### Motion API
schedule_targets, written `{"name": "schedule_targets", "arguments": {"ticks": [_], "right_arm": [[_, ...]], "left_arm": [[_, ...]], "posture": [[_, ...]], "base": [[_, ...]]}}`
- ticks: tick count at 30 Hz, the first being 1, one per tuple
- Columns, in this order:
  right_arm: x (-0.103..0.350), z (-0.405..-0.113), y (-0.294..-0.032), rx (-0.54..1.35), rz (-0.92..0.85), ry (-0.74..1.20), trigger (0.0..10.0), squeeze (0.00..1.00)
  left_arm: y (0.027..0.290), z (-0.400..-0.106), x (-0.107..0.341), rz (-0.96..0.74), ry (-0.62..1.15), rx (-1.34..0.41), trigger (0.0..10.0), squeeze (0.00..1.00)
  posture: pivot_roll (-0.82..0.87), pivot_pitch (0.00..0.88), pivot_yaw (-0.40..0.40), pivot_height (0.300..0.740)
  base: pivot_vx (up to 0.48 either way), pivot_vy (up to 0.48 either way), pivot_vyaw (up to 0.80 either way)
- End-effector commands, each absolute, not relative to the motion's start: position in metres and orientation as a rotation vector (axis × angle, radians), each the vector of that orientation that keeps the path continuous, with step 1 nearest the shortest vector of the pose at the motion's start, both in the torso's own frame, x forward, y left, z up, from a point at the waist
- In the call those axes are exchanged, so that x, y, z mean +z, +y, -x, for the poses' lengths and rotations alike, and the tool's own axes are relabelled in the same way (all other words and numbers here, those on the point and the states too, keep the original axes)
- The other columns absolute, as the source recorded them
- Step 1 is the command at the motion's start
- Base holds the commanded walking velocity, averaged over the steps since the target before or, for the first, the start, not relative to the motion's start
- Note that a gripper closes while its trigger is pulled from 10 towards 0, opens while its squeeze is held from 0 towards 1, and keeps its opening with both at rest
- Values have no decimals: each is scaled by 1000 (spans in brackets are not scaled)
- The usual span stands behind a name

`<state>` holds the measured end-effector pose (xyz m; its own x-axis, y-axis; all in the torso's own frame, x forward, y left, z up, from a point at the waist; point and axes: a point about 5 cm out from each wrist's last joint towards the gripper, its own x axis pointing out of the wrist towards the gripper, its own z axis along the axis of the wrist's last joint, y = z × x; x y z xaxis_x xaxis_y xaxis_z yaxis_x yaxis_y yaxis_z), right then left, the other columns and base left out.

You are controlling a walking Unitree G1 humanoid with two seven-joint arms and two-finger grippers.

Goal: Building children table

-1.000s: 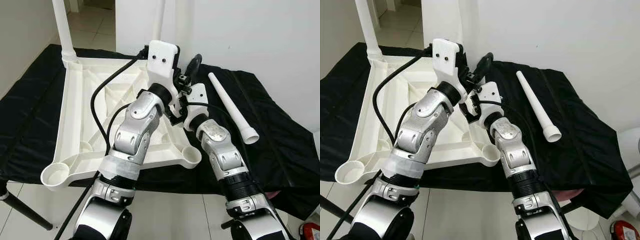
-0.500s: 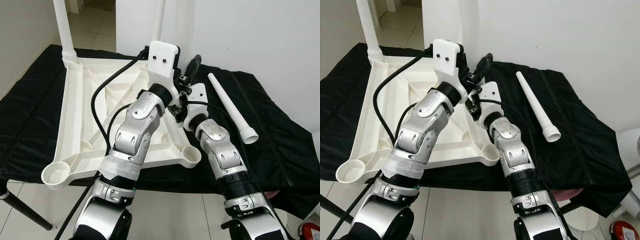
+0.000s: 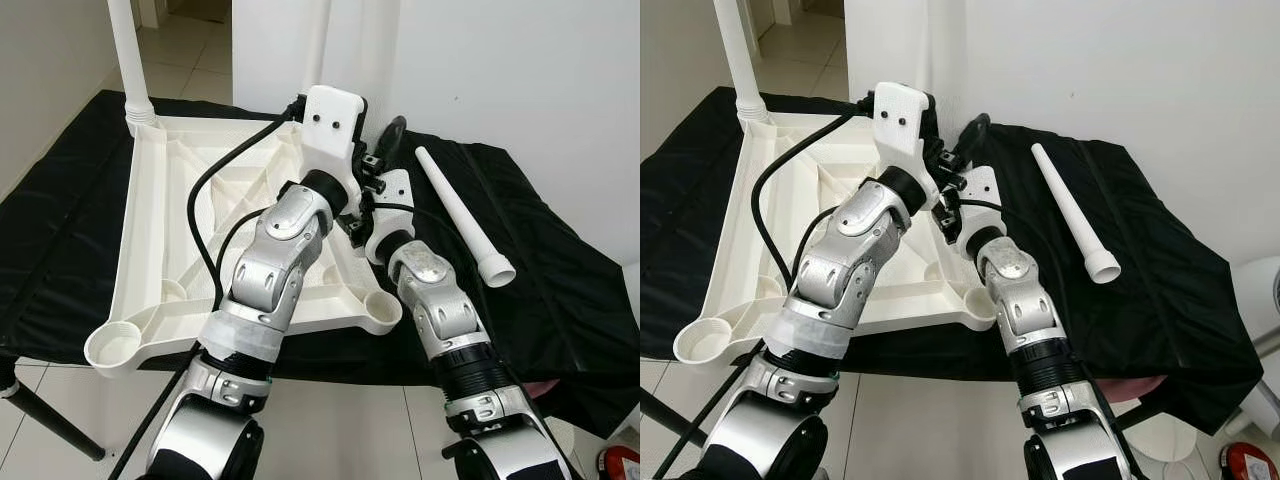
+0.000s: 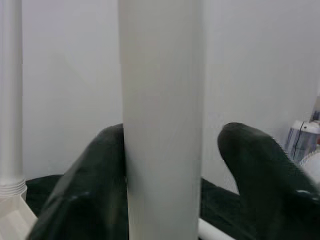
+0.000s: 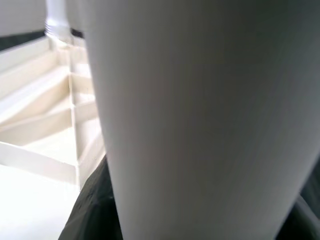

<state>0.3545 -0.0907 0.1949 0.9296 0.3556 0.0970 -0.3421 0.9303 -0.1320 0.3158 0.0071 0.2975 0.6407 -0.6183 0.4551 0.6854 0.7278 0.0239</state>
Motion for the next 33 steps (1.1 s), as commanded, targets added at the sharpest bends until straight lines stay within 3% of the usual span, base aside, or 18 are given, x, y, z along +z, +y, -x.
{"name": "schedule_targets", "arguments": {"ticks": [1, 8, 9, 19, 23, 27, 33], "right_arm": [[193, -357, -99, 318, 98, -103, 10000, 0], [192, -360, -104, 258, 40, -92, 10000, 0], [192, -360, -106, 236, 26, -92, 10000, 0], [198, -362, -115, 140, -60, -138, 10000, 0], [201, -358, -122, 106, -104, -184, 10000, 0], [197, -351, -122, 133, -51, -208, 10000, 0], [192, -342, -122, 170, -33, -235, 10000, 0]], "left_arm": [[-1, -310, 301, 172, -471, -808, 10000, 1000], [2, -311, 301, 138, -469, -808, 10000, 1000], [3, -310, 301, 135, -469, -811, 10000, 0], [27, -320, 297, 139, -446, -740, 10000, 0], [58, -331, 289, 65, -429, -660, 10000, 0], [83, -334, 275, -114, -412, -611, 10000, 0], [107, -336, 263, -166, -366, -556, 10000, 0]], "posture": [[65, 0, -132, 740], [66, 0, -130, 740], [66, 0, -129, 740], [63, 0, -123, 740], [63, 0, -123, 740], [60, 0, -125, 740], [55, 0, -123, 740]], "base": [[0, 0, 0], [0, 0, 0], [0, 0, 0], [0, 0, 0], [0, 0, 0], [0, 0, 0], [0, 0, 0]]}}
